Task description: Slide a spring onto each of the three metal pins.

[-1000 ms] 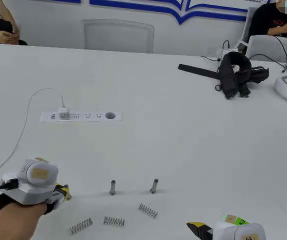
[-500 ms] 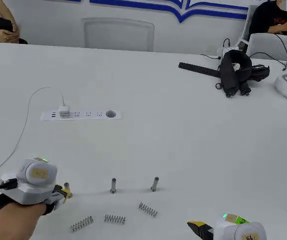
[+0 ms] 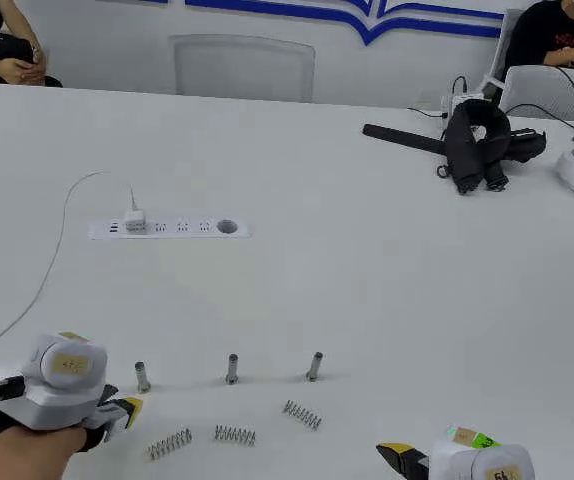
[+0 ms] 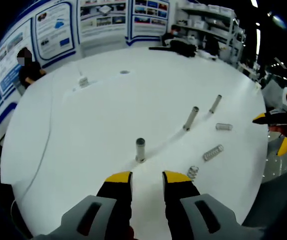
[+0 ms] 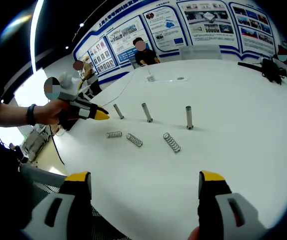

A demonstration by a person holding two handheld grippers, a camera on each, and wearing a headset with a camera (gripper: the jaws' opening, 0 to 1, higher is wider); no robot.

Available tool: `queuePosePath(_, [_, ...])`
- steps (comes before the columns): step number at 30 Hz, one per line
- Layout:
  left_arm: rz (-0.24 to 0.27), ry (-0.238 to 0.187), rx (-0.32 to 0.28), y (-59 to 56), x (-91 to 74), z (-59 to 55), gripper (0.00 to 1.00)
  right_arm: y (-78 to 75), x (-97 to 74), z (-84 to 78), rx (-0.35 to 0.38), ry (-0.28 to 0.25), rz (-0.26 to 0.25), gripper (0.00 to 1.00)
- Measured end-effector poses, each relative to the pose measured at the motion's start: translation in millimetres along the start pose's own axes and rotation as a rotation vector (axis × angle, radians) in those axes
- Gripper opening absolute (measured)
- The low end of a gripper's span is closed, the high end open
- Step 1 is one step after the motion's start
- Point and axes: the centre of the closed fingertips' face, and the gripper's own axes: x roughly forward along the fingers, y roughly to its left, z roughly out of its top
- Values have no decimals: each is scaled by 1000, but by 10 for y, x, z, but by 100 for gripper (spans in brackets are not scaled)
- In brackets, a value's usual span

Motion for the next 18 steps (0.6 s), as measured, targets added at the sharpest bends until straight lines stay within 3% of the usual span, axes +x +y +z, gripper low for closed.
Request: queuePosePath(18, [-41, -35, -10, -103, -240, -161, 38, 49, 101, -23, -2, 7, 20, 90])
